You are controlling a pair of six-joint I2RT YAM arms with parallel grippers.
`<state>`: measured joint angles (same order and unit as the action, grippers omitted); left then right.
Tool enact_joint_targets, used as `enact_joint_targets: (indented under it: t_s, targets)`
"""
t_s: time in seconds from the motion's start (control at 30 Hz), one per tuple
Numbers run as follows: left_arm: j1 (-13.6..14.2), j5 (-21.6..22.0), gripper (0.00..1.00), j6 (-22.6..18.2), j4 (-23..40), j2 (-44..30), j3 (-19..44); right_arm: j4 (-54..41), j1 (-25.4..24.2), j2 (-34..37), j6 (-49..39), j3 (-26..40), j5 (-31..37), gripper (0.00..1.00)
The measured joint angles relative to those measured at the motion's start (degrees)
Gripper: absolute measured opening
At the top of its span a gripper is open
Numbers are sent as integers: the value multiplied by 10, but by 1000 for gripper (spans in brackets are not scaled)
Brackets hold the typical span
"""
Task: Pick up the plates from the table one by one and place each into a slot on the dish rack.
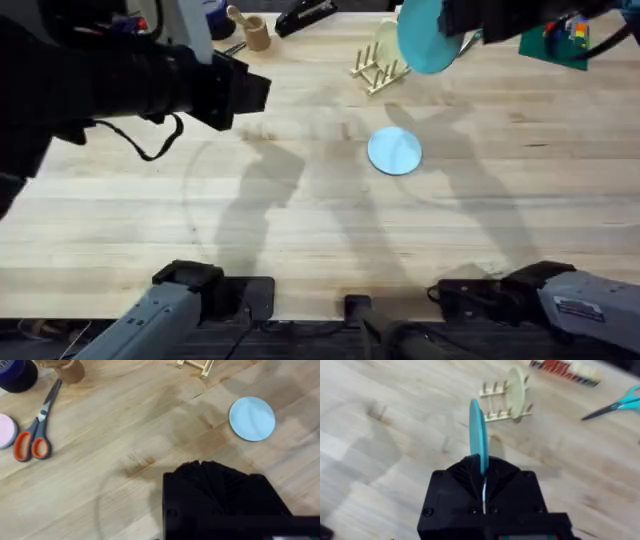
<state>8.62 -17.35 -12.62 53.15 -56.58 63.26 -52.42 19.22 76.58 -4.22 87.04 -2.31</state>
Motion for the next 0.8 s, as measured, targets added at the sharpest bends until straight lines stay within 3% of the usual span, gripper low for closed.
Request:
enact_joint_targets:
  t_s: [0.07, 0.1, 0.27, 0.3, 0.8]
  targets:
    - [10, 15, 44, 0, -3, 0, 0, -4, 0, 0, -20, 12, 14, 29]
    - [13, 22, 116, -2, -5, 0, 0, -5, 0, 0, -27, 15, 19, 29]
    - [14, 39, 906, -1, -10, 0, 0, -17, 0, 7, -57, 42, 48, 29]
    - [14, 39, 966, 0, -10, 0, 0, -20, 0, 12, -62, 49, 52, 29]
    - [14, 48, 994, 0, -10, 0, 0, -89, 0, 171, -119, 226, 75, 28]
